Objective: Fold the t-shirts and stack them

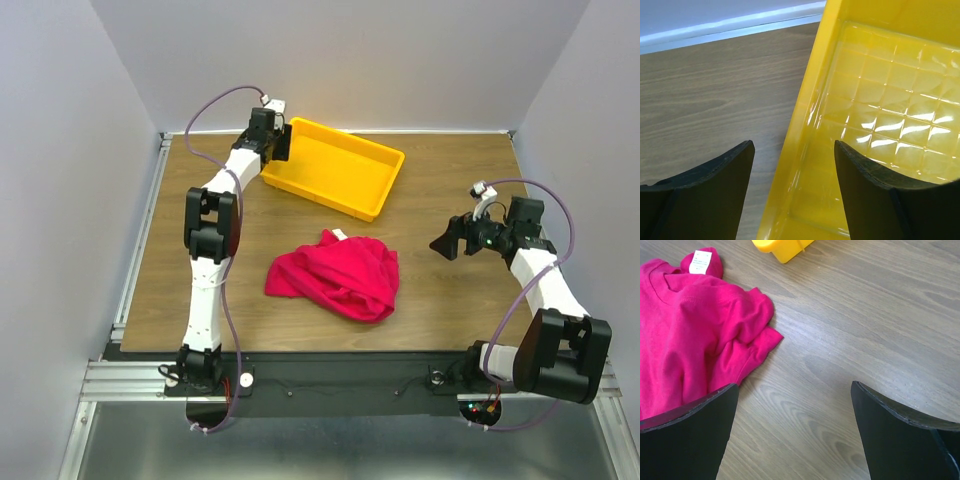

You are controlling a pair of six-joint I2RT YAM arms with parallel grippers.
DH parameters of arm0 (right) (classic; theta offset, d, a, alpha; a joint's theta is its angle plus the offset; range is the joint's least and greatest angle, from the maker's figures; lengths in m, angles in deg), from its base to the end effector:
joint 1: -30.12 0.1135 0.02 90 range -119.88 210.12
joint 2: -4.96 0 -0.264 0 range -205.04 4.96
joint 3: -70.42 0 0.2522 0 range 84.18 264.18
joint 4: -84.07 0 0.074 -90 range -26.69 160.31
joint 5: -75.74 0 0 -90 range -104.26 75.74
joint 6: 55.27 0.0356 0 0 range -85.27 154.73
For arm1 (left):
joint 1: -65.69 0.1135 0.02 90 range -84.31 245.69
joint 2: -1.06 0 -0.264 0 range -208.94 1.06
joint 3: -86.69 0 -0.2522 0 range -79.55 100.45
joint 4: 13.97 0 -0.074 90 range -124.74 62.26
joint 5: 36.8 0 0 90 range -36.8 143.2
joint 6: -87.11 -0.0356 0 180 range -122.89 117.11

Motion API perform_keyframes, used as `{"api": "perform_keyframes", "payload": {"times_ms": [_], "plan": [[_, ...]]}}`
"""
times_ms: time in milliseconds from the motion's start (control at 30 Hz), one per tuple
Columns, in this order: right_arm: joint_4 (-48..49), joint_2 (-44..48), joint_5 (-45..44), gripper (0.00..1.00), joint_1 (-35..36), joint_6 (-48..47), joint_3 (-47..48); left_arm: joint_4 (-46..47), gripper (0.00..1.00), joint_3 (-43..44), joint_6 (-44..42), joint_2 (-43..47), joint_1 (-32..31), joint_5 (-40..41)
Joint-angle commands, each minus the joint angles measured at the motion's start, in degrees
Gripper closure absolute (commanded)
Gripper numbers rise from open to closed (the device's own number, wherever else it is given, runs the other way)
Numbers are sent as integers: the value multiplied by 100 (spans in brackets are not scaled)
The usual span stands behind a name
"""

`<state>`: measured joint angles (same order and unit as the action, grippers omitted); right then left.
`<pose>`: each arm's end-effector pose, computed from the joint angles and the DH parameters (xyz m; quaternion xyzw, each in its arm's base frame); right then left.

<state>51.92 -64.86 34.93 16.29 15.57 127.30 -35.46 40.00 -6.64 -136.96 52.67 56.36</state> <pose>0.2428 -0.0320 0.2359 -0.1979 0.8320 0.2702 0.4422 0.5518 -0.1256 0.2210 0.1093 0.8417 -0.0194 0.5284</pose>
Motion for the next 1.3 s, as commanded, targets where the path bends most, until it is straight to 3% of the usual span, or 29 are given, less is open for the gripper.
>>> {"api": "perform_keyframes", "payload": {"times_ms": [0,33,67,233,333,367,567,867,1000,1133,1267], "plan": [[231,-14,144,0,-33,-27,75,-290,28,561,-284,-146,36,-61],[231,-23,152,0,-33,-27,83,-308,31,578,-310,-208,36,-139],[231,3,126,0,-33,-18,75,-430,41,700,-372,-321,45,-271],[231,48,108,0,-41,-18,66,-510,48,728,-460,-340,45,-289],[231,83,108,0,-50,-18,66,-703,64,667,-478,-323,45,-289],[231,91,100,0,-50,-9,66,-747,78,606,-486,-244,45,-289],[231,205,170,0,-59,9,74,-564,100,-764,-277,729,45,-220],[231,460,266,0,-77,52,83,271,100,-3980,1068,3171,150,-17],[231,575,319,0,-85,96,74,420,100,-5437,2339,4112,395,220],[240,663,381,0,-85,114,57,360,100,-6223,3466,4835,869,518],[231,750,381,0,-94,140,48,-280,100,-6435,5308,5232,1257,1692]]}}
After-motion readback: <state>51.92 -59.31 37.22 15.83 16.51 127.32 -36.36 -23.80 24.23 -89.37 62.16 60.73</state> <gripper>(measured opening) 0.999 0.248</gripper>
